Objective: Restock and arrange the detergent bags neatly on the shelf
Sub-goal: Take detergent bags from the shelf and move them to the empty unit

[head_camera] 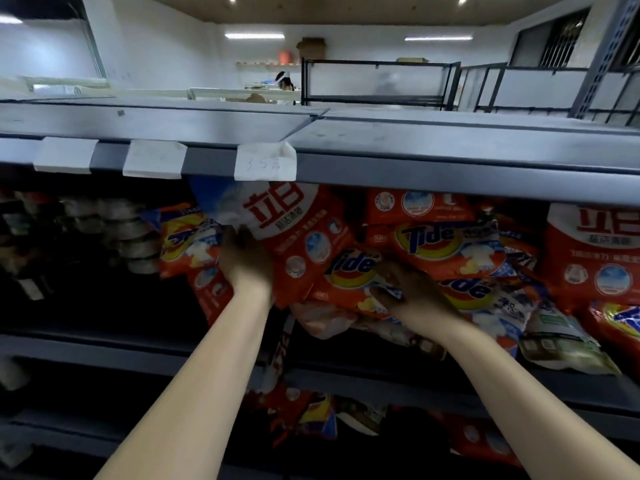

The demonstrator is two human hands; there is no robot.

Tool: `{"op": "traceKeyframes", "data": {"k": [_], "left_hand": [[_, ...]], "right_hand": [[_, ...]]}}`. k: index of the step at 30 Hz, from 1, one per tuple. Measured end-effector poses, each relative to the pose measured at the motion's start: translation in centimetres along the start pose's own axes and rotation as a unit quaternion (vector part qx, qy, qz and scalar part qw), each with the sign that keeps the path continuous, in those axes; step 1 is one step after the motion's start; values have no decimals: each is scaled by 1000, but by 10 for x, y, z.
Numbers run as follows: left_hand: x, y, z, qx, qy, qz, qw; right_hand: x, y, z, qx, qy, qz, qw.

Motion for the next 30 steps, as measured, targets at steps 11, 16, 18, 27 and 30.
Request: {"op": "traceKeyframes", "data": {"k": [11,16,18,27,30], "left_hand": [[5,156,53,-260,-43,45,963],[21,169,70,-255,-36,-7,966],[23,168,74,-245,-30,-15,969],[34,164,87,-240,4,-13,971],[35,163,89,-249,9,-13,968]], "right_hand": [[42,-36,43,11,16,-34,999],[59,-49,69,-21,13,21,999],[57,-57,88,-32,-25,67,997],[4,-124,155,-27,-198,323,925],[26,-116,134,-75,-184,368,908]]}}
Point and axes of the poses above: each hand's wrist, its own z-axis towards the middle knuckle, its own y-axis out of the back of the hand, x = y × z, the point moved 8 cm from there along z, towards the middle knuckle, and after that the axes turned 5 degrees about y, right-handed, at the moved point
